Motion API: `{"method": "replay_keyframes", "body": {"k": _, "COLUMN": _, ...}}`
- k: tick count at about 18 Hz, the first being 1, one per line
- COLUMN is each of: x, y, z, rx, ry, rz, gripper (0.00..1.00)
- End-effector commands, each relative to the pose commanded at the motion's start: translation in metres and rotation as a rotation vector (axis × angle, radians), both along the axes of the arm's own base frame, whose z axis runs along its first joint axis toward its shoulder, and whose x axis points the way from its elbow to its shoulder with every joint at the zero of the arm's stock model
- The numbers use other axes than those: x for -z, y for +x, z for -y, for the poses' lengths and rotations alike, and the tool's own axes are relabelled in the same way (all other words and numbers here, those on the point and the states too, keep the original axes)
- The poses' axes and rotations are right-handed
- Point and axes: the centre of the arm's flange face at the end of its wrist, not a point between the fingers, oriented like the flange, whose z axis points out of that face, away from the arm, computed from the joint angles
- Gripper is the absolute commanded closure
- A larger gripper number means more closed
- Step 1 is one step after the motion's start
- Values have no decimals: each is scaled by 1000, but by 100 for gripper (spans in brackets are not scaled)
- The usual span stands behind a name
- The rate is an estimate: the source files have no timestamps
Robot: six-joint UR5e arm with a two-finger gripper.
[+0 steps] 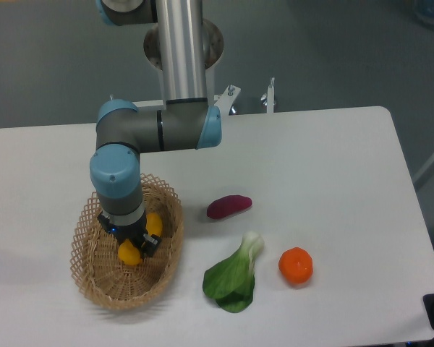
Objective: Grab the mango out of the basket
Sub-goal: 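Close the gripper around the yellow mango in the basket, then lift the held mango out of the basket and carry it upward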
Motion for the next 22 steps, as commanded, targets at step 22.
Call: {"method": "replay_keyframes", "body": {"k": 22, "x": -167, "y": -201, "z": 165, "rx": 154, "ry": -33, "rz": -63, "gripper": 44}}
